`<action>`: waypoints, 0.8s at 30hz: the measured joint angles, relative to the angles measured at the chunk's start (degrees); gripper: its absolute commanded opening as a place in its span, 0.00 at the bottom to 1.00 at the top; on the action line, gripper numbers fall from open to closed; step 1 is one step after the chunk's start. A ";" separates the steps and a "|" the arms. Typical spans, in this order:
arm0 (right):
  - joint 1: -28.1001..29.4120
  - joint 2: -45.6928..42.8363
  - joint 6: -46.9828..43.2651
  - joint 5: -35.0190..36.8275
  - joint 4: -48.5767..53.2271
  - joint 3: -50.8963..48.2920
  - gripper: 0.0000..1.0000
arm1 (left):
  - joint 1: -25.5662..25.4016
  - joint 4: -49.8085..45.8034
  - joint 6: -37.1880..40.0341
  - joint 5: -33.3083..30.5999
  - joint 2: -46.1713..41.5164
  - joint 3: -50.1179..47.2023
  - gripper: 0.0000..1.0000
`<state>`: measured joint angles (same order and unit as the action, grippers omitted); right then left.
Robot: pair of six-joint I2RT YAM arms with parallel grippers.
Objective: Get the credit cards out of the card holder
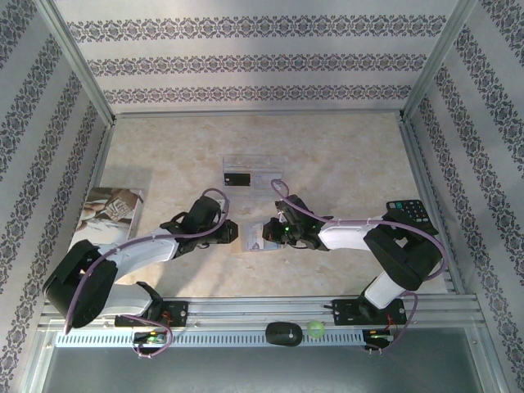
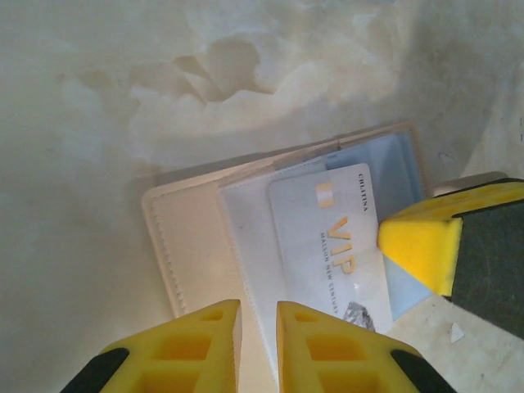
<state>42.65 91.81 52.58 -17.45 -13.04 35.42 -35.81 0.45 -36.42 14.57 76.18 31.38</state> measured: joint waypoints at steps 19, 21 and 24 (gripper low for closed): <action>0.07 0.09 -0.76 0.02 0.57 0.33 0.21 | -3.19 3.30 0.02 0.22 11.98 3.80 0.05; -0.20 -0.17 -0.98 -0.15 0.66 0.33 0.23 | -3.08 3.56 0.02 0.24 12.09 3.80 0.05; -0.55 -0.17 -1.11 -0.63 0.66 0.35 0.23 | -3.08 4.09 0.00 0.42 12.20 3.67 0.05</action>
<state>42.11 91.64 51.46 -18.09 -12.38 35.77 -38.89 4.54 -36.42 14.98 88.38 35.05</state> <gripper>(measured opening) 0.227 0.064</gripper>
